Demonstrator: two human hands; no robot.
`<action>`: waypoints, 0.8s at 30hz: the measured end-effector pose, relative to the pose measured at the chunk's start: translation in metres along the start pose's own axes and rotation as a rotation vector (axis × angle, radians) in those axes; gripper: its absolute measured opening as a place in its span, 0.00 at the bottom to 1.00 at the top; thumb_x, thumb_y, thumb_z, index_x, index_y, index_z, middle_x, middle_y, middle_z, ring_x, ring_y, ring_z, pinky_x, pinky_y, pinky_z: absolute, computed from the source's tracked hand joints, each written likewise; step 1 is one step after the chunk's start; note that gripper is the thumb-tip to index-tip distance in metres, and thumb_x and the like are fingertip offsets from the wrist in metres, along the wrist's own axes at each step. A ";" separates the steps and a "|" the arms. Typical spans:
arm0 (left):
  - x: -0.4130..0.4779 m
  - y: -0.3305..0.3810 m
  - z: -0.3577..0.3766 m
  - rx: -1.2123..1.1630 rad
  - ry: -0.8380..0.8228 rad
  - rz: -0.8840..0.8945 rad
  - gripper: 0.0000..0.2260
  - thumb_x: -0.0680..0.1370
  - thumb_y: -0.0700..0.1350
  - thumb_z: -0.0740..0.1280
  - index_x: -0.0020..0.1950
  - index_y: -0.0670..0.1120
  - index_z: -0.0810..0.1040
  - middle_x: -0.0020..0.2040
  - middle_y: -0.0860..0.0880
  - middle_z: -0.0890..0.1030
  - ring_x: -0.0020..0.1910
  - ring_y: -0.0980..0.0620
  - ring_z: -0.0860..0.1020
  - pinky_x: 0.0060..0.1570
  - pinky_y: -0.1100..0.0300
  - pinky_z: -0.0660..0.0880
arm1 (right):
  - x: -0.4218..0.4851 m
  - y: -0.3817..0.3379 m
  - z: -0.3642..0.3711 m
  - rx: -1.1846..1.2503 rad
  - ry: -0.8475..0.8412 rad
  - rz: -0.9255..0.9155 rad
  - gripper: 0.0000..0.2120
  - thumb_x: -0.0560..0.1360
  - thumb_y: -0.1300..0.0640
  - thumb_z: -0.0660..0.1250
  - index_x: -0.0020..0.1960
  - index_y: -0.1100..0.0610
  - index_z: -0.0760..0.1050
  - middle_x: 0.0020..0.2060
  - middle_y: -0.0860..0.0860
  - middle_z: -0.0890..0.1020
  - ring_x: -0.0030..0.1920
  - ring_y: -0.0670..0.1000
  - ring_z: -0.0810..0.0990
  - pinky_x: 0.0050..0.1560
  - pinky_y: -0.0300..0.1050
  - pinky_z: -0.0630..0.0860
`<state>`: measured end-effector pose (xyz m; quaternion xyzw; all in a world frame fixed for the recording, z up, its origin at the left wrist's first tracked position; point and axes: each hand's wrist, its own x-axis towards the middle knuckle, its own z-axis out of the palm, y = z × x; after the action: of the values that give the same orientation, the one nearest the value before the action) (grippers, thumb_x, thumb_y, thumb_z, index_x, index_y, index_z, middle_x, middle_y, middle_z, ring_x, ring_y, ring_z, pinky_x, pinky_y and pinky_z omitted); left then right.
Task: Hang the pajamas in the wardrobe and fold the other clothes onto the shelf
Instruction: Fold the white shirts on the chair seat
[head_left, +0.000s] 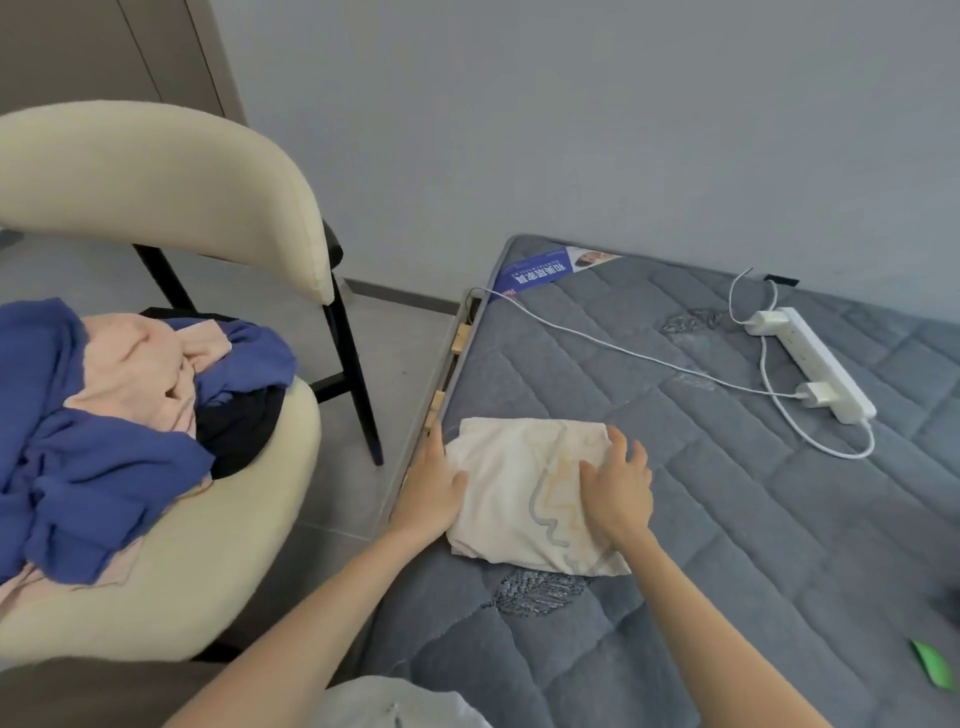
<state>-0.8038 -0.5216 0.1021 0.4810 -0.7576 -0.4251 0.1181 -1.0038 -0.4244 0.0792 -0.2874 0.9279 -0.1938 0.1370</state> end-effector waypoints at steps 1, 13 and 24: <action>-0.001 -0.001 0.004 0.152 0.039 0.090 0.29 0.81 0.41 0.57 0.78 0.45 0.46 0.78 0.48 0.50 0.76 0.49 0.52 0.72 0.58 0.50 | -0.001 -0.002 0.003 -0.096 0.048 -0.052 0.25 0.79 0.52 0.59 0.74 0.51 0.59 0.74 0.58 0.60 0.71 0.61 0.62 0.66 0.57 0.64; -0.005 -0.020 0.064 0.700 0.004 0.269 0.26 0.83 0.52 0.45 0.72 0.49 0.29 0.76 0.49 0.33 0.75 0.47 0.33 0.70 0.47 0.29 | -0.014 0.014 0.048 -0.420 -0.010 -0.508 0.24 0.78 0.40 0.32 0.72 0.37 0.29 0.76 0.46 0.37 0.76 0.47 0.36 0.74 0.55 0.38; -0.025 -0.016 0.048 0.693 0.106 0.391 0.23 0.78 0.52 0.53 0.70 0.44 0.71 0.70 0.46 0.70 0.69 0.48 0.69 0.68 0.45 0.52 | -0.027 0.001 0.049 -0.419 -0.022 -0.393 0.25 0.81 0.42 0.38 0.73 0.39 0.29 0.77 0.47 0.40 0.77 0.51 0.39 0.72 0.62 0.37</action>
<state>-0.8097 -0.4781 0.0663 0.3602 -0.9263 -0.0887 0.0664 -0.9649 -0.4213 0.0387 -0.4861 0.8726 -0.0173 0.0446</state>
